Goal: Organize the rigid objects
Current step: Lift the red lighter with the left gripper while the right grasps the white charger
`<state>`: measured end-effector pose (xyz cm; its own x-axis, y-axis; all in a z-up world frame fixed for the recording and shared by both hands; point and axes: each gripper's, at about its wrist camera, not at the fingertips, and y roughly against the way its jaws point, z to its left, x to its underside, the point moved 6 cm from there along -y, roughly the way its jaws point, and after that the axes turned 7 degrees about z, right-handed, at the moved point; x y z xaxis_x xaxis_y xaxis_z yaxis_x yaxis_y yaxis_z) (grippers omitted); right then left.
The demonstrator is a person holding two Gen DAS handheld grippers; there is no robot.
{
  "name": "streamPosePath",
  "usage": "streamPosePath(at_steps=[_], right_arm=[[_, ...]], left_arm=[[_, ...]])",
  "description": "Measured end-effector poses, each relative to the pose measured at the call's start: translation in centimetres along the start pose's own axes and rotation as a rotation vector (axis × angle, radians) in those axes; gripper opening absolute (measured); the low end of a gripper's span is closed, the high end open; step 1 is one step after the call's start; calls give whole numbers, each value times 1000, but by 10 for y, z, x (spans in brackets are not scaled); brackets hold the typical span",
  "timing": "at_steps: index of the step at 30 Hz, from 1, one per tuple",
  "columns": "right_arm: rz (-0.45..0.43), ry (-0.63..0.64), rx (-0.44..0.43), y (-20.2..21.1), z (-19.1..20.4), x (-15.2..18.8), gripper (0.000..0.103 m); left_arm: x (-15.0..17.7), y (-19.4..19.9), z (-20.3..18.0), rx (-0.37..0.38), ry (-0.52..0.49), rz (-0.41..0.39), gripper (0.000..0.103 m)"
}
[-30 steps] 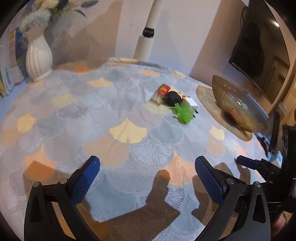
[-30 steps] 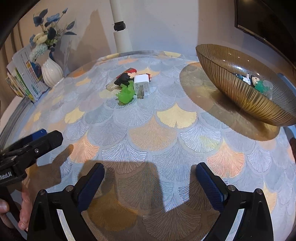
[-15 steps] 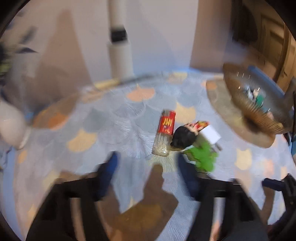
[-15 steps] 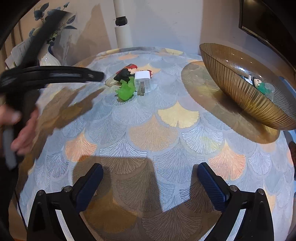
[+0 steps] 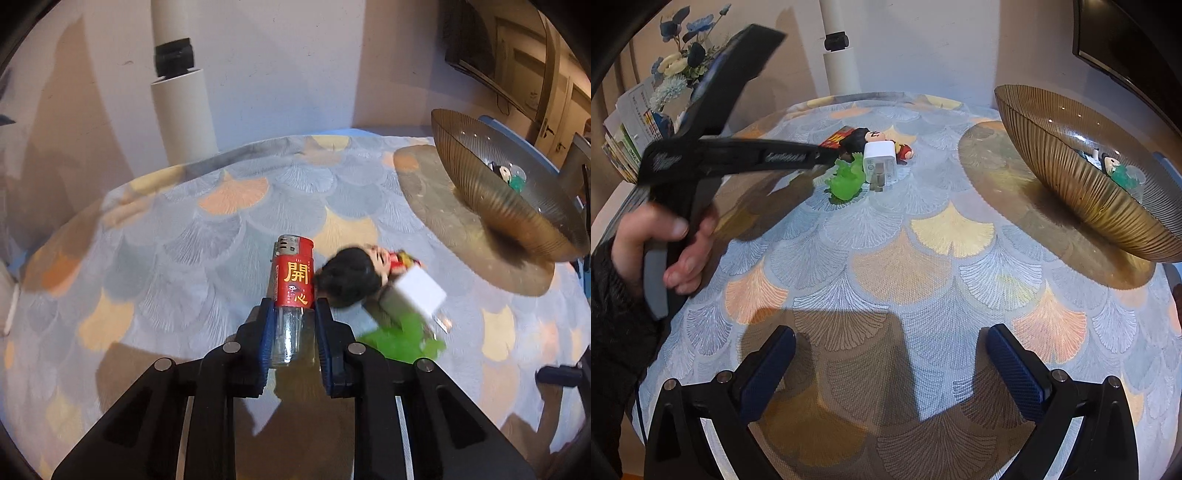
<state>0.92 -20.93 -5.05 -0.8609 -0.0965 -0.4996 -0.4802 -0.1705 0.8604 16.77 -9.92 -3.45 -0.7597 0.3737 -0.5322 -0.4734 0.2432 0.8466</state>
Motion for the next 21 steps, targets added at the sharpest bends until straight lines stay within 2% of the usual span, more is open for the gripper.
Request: streamPosePath(at_steps=[3, 6, 10, 11, 13, 15, 18, 21], right_arm=[[-3, -2, -3, 1, 0, 1, 103], [-37, -32, 1, 10, -5, 3, 102], [-281, -120, -29, 62, -25, 7, 102], [-326, -143, -14, 72, -32, 9, 103], [-319, -153, 22, 72, -40, 9, 103], [-266, -166, 38, 63, -47, 7, 103], [-243, -232, 54, 62, -64, 3, 103], [-226, -294, 20, 61, -77, -1, 103]], left_arm=[[14, 12, -1, -25, 8, -11, 19], [33, 33, 2, -13, 50, -29, 19], [60, 55, 6, -14, 106, -62, 19], [68, 58, 8, -22, 121, -62, 19], [74, 65, 10, -40, 136, -73, 19], [75, 70, 8, -43, 135, -88, 19], [76, 69, 0, -46, 129, -89, 19], [84, 69, -6, -34, 129, -88, 19]])
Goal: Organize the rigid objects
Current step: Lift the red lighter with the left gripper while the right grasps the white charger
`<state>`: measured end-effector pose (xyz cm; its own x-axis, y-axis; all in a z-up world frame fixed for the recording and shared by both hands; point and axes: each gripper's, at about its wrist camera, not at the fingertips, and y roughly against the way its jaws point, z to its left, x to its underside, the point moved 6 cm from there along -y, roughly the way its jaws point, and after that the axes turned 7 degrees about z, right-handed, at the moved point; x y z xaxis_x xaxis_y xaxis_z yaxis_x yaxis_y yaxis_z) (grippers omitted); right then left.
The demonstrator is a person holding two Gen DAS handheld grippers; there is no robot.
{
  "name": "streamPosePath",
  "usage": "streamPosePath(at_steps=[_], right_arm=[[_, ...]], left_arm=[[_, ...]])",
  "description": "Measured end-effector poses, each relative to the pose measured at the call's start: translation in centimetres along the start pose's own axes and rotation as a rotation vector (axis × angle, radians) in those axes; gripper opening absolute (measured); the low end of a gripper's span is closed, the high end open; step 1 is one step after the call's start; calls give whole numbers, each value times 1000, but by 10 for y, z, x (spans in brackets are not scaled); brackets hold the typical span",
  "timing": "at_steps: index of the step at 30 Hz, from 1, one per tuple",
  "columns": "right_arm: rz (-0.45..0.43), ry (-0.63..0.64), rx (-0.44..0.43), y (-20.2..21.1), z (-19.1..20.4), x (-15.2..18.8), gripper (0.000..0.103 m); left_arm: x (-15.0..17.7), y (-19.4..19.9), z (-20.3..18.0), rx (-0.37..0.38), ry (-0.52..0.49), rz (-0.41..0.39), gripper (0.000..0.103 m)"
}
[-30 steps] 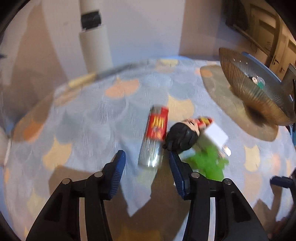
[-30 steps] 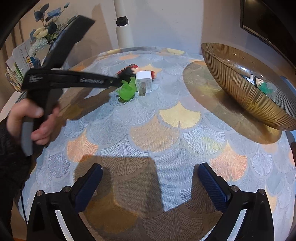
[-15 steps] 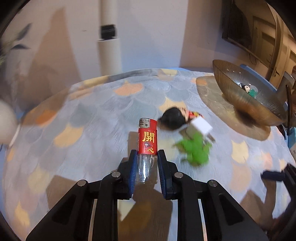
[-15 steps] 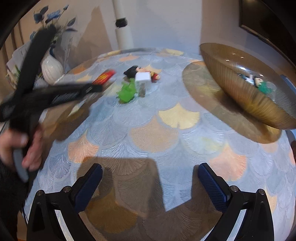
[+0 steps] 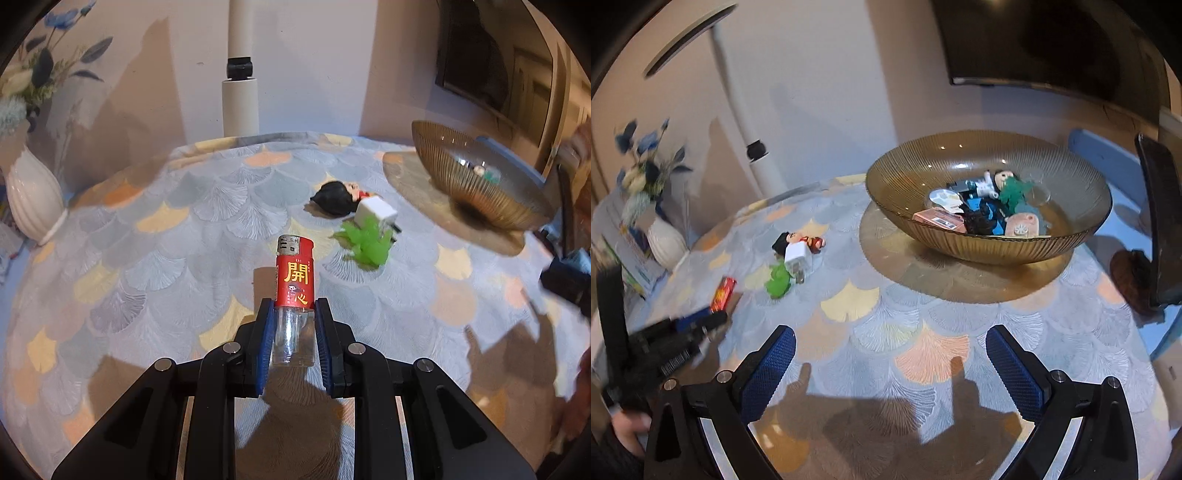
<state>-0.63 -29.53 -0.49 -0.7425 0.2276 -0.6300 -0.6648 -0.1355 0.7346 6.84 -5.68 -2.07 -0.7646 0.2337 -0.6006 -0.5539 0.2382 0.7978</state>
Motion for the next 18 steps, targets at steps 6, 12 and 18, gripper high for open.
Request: streamPosePath(at_steps=[6, 12, 18], right_arm=[[114, -7, -7, -30, 15, 20, 103], [65, 82, 42, -23, 27, 21, 103], [95, 87, -47, -24, 36, 11, 103]], left_arm=[[4, 2, -12, -59, -67, -25, 19], [3, 5, -1, -20, -9, -37, 19], [5, 7, -2, -14, -11, -45, 19]])
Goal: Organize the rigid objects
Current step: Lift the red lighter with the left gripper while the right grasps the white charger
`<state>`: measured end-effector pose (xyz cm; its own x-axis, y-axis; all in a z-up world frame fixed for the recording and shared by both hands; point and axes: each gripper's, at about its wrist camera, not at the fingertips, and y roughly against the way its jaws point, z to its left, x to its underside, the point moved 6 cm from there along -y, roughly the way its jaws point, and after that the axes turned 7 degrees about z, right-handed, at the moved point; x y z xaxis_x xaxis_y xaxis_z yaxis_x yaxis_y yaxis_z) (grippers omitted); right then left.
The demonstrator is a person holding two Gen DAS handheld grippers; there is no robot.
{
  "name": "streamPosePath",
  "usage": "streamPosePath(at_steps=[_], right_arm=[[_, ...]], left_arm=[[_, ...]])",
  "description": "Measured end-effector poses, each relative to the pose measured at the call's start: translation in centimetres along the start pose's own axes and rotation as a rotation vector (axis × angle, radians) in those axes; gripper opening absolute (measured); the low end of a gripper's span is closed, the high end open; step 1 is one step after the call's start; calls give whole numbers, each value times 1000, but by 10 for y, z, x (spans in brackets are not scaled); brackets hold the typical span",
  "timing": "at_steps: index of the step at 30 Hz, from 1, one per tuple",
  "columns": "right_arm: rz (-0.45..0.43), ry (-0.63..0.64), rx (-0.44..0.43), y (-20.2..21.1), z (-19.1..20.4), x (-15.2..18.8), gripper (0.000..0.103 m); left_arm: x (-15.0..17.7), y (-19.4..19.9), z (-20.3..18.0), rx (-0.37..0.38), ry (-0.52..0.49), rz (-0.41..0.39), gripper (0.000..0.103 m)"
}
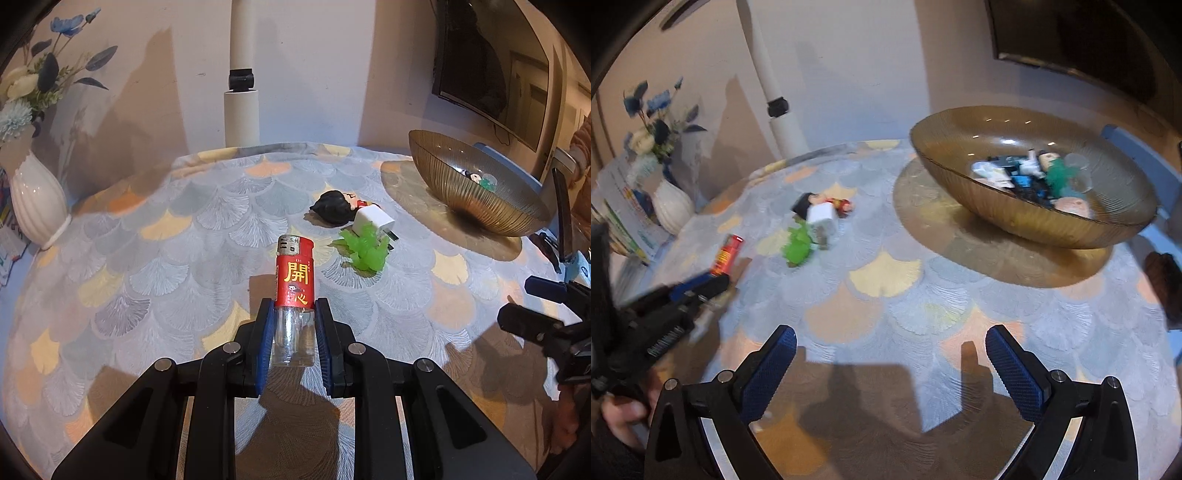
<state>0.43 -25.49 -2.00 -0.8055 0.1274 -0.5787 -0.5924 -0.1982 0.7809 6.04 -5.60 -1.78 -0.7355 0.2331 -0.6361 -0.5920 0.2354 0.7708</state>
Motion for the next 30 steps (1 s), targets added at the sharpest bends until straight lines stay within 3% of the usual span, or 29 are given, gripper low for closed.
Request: streamPosePath(at_steps=[2, 3, 4, 6, 8, 14, 17, 20, 24, 30], right_arm=[[26, 0, -80, 0, 7, -11, 96], [45, 15, -103, -2, 12, -18, 84], [65, 35, -95, -8, 19, -27, 75], [86, 71, -54, -18, 29, -37, 66], [96, 103, -72, -35, 42, -52, 56], [85, 24, -123, -68, 51, -93, 52], [116, 55, -71, -85, 55, -101, 36], [134, 66, -89, -94, 59, -104, 36], [146, 94, 12, -102, 59, -106, 36], [165, 96, 73, -108, 42, -99, 39]], left_arm=[[0, 0, 2, 1, 7, 2, 19], [1, 0, 2, 0, 11, 4, 19], [1, -1, 3, 0, 14, 6, 19], [1, -1, 3, 2, 17, 9, 19], [1, -2, 3, 3, 18, 11, 19], [0, -1, 5, 24, 26, 3, 19], [1, -2, 5, 29, 24, 9, 19], [1, -3, 5, 30, 23, 10, 19], [1, -2, 6, 39, 30, 6, 19], [1, -5, 8, 29, 42, 12, 19]])
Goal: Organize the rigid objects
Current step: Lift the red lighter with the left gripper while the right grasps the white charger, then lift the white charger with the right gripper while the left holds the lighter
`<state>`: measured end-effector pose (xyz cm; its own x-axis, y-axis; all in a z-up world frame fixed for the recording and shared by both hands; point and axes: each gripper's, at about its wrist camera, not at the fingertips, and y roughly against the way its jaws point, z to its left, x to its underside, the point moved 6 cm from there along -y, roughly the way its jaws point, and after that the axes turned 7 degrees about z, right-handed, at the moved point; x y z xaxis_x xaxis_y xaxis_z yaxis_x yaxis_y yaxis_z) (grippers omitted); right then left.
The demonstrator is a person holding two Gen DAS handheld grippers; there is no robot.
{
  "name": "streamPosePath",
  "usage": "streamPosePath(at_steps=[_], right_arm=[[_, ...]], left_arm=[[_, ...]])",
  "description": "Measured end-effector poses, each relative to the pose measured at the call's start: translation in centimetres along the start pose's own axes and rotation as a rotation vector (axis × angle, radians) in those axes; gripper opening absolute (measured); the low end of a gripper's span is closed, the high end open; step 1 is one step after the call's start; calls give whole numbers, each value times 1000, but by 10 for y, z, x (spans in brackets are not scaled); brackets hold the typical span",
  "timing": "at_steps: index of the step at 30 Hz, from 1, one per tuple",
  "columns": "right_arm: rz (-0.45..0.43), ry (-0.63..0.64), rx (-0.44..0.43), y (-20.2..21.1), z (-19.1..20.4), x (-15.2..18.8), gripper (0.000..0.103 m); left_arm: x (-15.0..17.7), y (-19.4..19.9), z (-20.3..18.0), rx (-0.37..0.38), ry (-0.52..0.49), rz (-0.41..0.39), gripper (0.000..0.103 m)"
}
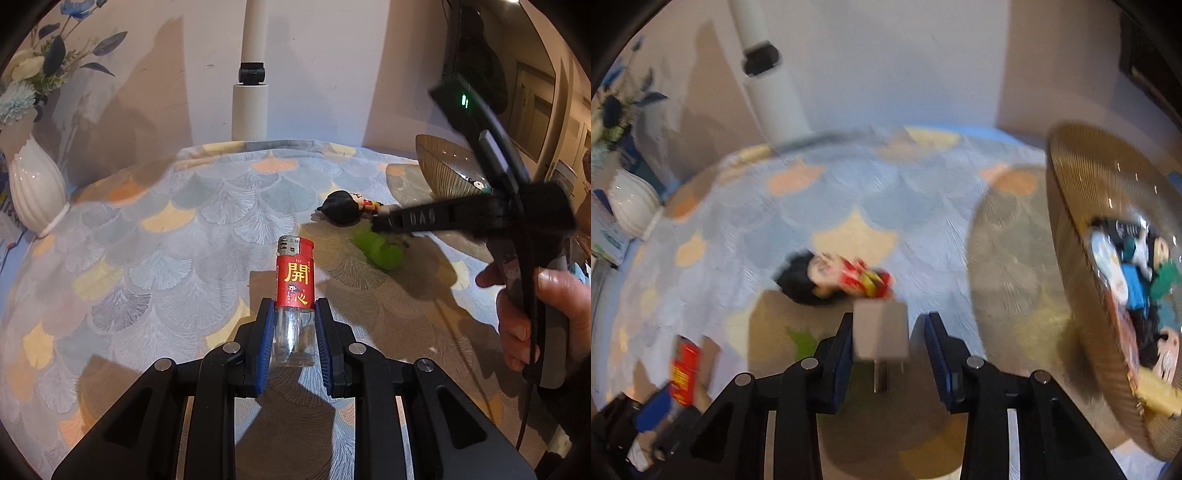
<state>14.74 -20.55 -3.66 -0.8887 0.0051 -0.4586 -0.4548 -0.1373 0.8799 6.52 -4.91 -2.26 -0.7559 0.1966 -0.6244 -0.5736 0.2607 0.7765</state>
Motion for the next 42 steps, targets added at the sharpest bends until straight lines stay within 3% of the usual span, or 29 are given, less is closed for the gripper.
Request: streamPosePath(at_steps=[3, 5, 15, 20, 27, 29, 30, 31, 33, 35, 42], right_arm=[[-40, 32, -31, 5, 2, 6, 42], [-59, 69, -11, 7, 4, 11, 27], [-94, 10, -164, 52, -29, 73, 27], [-100, 76, -142, 61, -35, 106, 27], [-107, 93, -127, 57, -33, 112, 28], [-96, 94, -130, 54, -32, 112, 33], [-98, 97, -137, 55, -32, 112, 41], [-103, 98, -136, 56, -31, 111, 57], [-120, 90, -110, 58, -33, 111, 73], [-137, 92, -122, 62, -33, 110, 74], [-167, 43, -163, 70, -42, 108, 74]], left_arm=[[0, 0, 1, -4, 4, -3, 19], [0, 0, 1, -10, 5, -2, 19], [2, -6, -1, -39, -10, 22, 19], [2, -8, 0, -36, -5, 37, 19], [2, -10, -1, -45, -12, 50, 19], [1, -11, -1, -45, -10, 57, 19], [2, -12, 0, -42, -10, 61, 20], [2, -13, -1, -37, -10, 68, 20], [3, -16, -1, -34, -11, 88, 24], [4, -17, -2, -40, -18, 90, 32], [4, -16, -3, -52, -27, 90, 32]])
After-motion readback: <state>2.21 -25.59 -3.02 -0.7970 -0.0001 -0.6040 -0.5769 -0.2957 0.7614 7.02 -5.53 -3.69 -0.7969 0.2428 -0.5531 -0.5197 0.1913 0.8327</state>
